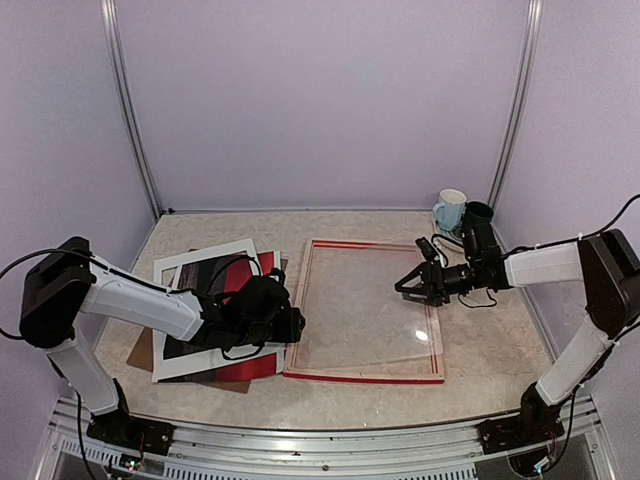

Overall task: Put the photo into the frame
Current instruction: Place the glass panel at the frame body.

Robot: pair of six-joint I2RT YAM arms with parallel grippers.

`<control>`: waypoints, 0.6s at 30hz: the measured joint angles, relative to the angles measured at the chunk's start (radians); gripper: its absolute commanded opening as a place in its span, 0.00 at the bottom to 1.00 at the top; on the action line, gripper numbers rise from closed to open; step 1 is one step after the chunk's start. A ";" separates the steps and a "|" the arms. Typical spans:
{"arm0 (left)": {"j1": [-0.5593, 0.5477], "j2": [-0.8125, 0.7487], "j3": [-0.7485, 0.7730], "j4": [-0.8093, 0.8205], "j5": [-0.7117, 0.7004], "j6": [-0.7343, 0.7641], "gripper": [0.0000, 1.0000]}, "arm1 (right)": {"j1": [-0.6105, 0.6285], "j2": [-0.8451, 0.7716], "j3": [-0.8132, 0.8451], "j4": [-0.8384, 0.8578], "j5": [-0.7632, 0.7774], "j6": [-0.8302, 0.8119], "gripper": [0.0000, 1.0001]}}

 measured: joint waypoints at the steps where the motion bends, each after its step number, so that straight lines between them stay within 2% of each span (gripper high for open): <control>1: 0.000 0.000 0.000 0.000 0.000 0.000 0.61 | -0.004 0.008 0.002 -0.002 0.000 0.005 0.70; 9: 0.000 -0.005 -0.014 0.001 0.000 0.000 0.61 | -0.066 0.052 0.011 0.004 -0.004 0.046 0.73; 18: 0.000 -0.005 -0.016 0.002 0.000 -0.002 0.61 | -0.088 0.153 0.040 0.050 -0.021 0.114 0.68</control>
